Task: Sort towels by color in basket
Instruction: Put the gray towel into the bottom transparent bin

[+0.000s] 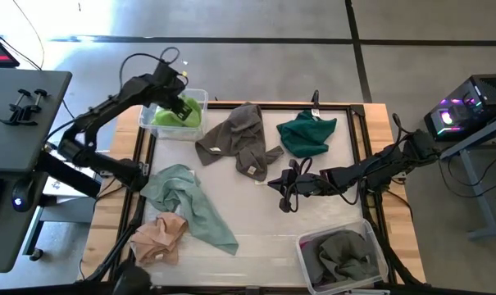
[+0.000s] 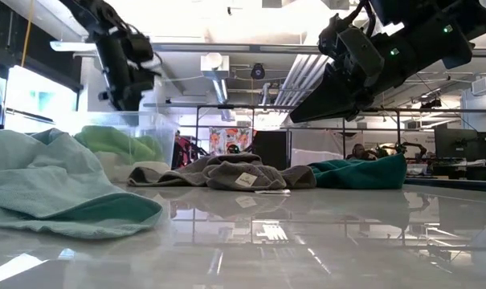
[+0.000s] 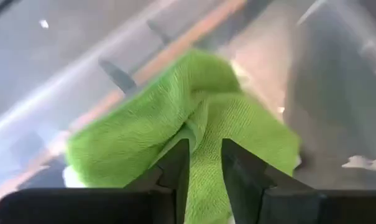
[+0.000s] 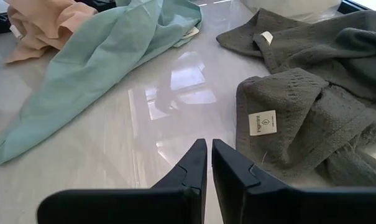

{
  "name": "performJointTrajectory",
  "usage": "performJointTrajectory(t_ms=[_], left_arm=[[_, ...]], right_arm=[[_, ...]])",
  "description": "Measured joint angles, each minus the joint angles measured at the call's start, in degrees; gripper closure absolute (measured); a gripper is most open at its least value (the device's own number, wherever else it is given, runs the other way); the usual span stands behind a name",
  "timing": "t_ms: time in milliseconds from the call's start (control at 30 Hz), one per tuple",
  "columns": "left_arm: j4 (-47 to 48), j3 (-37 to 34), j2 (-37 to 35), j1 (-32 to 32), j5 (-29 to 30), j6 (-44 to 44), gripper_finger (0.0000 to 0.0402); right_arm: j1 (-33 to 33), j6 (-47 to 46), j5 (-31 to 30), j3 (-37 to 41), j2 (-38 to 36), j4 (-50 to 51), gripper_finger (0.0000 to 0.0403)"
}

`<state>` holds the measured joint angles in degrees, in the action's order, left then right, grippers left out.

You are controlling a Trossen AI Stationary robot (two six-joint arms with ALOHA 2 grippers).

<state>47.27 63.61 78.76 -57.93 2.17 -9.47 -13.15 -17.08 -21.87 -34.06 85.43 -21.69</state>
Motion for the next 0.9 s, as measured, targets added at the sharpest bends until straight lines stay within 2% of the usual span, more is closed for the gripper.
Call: performJointTrajectory(t_ms=[233, 433, 533, 667, 800, 900], left_arm=[[0.0, 0.7, -11.6, 2.5, 0.0, 3.3, 0.0309], [-6.7, -3.3, -22.2, 13.1, -0.2, 6.9, 0.0322], [-11.0, -7.1, -26.8, 20.4, -0.3, 10.1, 0.0329], [-14.7, -11.8, -30.2, 30.8, 0.4, 14.1, 0.0338], [-19.7, -16.1, -30.8, 40.7, 4.7, 17.0, 0.0348], [-22.5, -18.2, -30.1, 46.9, 8.7, 18.7, 0.0354]], right_arm=[[0.1, 1.0, -0.1, 0.0, 0.0, 0.0, 0.0382], [3.1, 7.9, -3.6, 0.0, 0.0, -2.6, 0.0371], [6.4, 10.6, -1.5, 0.0, 0.0, -4.8, 0.0338], [11.2, 14.4, 1.4, -0.9, 0.7, -6.0, 0.0269], [16.3, 17.3, 7.8, -6.4, 5.2, -5.6, 0.0197], [19.5, 17.6, 10.0, -12.4, 10.7, -1.7, 0.0150]])
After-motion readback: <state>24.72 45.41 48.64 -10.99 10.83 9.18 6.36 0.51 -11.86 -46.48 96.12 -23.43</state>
